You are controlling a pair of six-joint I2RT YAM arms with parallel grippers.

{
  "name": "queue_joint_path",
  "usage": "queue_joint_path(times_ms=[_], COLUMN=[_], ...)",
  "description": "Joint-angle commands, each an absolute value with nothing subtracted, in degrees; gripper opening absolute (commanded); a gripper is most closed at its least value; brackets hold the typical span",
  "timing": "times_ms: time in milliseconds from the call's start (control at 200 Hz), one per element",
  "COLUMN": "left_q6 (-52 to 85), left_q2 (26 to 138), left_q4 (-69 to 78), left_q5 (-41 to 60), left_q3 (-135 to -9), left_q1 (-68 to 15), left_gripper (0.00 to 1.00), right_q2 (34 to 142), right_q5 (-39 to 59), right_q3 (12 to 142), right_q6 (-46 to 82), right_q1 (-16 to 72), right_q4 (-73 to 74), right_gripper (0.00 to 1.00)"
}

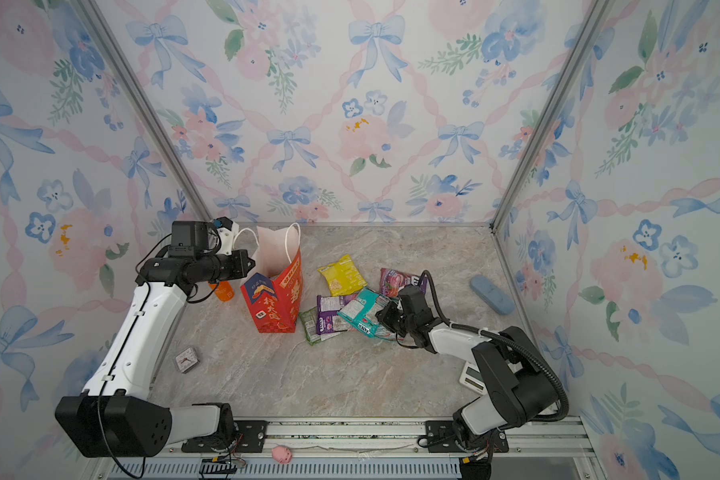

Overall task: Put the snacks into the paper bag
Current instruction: 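Lift the teal packet with the right gripper toward the bag, then carry the teal packet with the right gripper over the bag opening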

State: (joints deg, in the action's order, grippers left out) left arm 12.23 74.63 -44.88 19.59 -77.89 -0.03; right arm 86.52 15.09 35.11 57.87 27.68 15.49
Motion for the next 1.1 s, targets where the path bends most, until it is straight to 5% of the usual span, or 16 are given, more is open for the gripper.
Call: queue_joint_path(times_ms=[0,550,1095], left_q6=[12.39,12.39,12.39], left_q2=[74.92,74.44,73.69], left_q4=[-44.66,-44.67,-44.73], left_q5=[20.48,20.39,20.74], left_q3=[-78.09,-77.87,-77.7], left_q1=[-0.18,-0.11,-0.18], left_gripper=[0.0,0.0,0.0], right_q2=[84.55,75.06,84.92], right_q5=[14.2,6.82,5.76], right_q3=[37.99,58.61,89.24], right_q6=[55.75,39.5,27.2], right_q1=[27.12,31.94,39.32], right_q4=[12.77,-8.5,-10.56], right_gripper=[0.02,0.0,0.0])
